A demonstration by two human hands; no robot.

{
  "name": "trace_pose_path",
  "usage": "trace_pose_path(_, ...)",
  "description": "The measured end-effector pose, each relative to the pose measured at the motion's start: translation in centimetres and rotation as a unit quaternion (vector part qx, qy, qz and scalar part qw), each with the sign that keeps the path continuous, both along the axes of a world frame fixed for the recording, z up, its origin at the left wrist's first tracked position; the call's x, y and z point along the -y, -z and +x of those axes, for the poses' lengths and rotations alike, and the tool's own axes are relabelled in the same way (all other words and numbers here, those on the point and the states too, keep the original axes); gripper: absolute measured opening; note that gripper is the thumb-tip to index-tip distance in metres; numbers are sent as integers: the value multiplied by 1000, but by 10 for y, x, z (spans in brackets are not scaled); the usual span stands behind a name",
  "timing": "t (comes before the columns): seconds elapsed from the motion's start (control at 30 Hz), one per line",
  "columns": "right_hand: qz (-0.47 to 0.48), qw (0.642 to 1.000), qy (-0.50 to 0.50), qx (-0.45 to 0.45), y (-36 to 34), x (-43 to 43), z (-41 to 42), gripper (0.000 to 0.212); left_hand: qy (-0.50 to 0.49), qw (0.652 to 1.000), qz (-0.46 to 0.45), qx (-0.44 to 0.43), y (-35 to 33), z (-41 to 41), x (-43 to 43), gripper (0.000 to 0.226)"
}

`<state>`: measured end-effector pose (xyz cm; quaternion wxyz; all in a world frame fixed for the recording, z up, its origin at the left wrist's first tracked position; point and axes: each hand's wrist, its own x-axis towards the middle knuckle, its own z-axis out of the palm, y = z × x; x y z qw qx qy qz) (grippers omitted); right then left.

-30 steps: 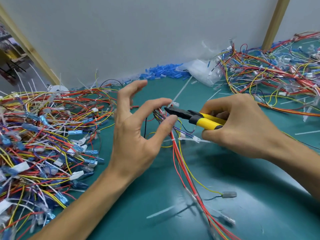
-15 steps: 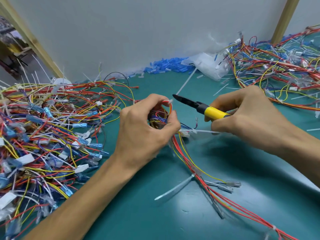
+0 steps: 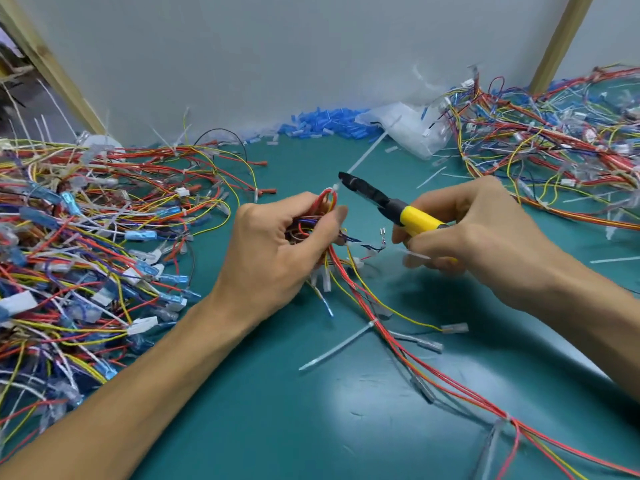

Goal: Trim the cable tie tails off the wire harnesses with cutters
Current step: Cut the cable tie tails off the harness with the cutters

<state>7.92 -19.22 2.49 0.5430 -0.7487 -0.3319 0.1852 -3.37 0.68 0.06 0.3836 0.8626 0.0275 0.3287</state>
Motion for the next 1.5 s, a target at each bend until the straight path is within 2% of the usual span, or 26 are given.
trace_pose_path(0.2, -1, 998, -14, -55, 1, -2, 0, 23, 9, 999, 39, 25, -5, -5, 5, 46)
trace_pose_path(0.43, 43, 997, -46, -40, -1, 1, 0, 18, 31, 994, 101, 24, -8, -10, 14, 43)
trace_pose_path(0.57, -3, 998, -60, 3, -4, 4, 2, 20, 26, 995, 92, 31, -8, -10, 15, 43)
trace_pose_path(0.83, -49, 993, -109, 11, -6, 1, -5, 28, 33, 994, 99, 19, -7, -12, 17, 45)
trace_pose_path(1.0, -85, 981, -170, -37, -9, 5, -1, 28, 44, 995, 93, 7, -8, -14, 18, 43)
trace_pose_path(1.13, -99, 979, -173, -48, -9, 7, 0, 28, 53, 994, 91, 6, -9, -15, 20, 43)
trace_pose_path(1.23, -93, 984, -152, -12, -9, 7, -4, 27, 56, 994, 93, 5, -10, -15, 19, 43)
trace_pose_path(1.4, -150, 968, -83, 184, -10, 9, -9, 36, 57, 989, 136, -3, -11, -15, 18, 41)
trace_pose_path(1.5, -151, 965, -74, 204, -10, 10, -8, 41, 57, 988, 144, 2, -12, -15, 18, 40)
